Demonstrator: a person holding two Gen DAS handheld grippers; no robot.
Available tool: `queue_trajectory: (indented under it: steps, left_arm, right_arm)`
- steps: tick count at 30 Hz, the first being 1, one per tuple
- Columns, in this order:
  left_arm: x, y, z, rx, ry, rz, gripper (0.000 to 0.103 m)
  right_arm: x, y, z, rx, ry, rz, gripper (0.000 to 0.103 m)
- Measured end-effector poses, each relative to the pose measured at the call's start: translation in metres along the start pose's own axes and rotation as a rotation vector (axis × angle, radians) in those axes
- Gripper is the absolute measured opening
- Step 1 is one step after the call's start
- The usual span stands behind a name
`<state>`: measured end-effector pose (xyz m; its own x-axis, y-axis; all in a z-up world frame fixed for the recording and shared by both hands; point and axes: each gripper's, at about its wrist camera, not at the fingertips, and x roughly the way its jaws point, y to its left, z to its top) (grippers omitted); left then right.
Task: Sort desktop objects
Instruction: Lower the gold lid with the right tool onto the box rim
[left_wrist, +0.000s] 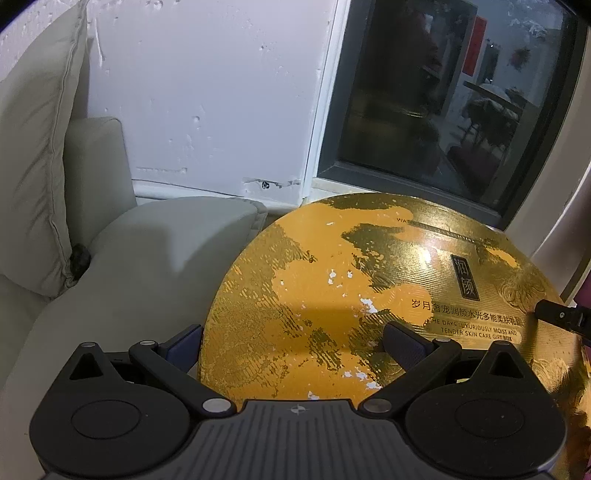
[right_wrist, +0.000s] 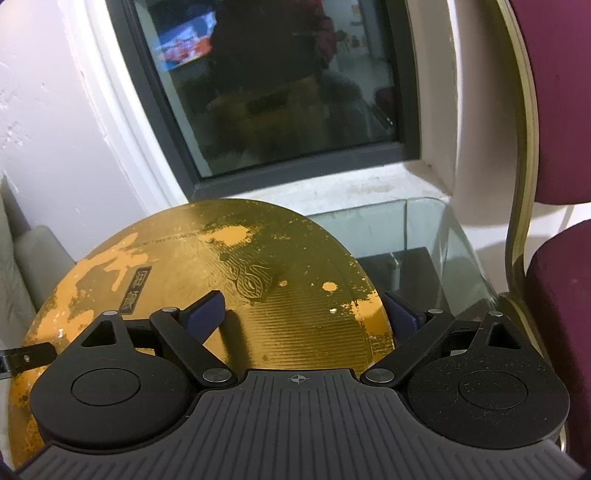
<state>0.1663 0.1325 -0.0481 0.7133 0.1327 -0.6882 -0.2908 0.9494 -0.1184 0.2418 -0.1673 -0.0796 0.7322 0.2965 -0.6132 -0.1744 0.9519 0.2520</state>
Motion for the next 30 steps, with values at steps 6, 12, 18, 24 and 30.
queue_trajectory:
  steps: [6,12,18,24,30]
  left_arm:
    - [0.0,0.004,-0.004,-0.011,-0.006,-0.003,0.101]
    - [0.0,0.003,-0.012,-0.027,-0.009,-0.006,0.101]
    - [0.0,-0.002,-0.014,-0.008,-0.023,0.008,0.101]
    - [0.005,0.0,-0.011,0.006,0.002,0.006,0.101]
    - [-0.001,0.014,-0.005,-0.031,0.044,0.014,0.099]
  right_arm:
    - [0.001,0.003,0.001,-0.005,0.015,-0.014,0.095]
    - [-0.001,0.004,-0.001,-0.031,0.003,-0.011,0.094]
    - [0.005,-0.002,-0.002,-0.025,0.001,-0.003,0.094]
    - [0.013,-0.007,-0.006,-0.002,0.022,-0.002,0.095]
    - [0.013,-0.005,0.001,0.014,0.056,-0.015,0.096]
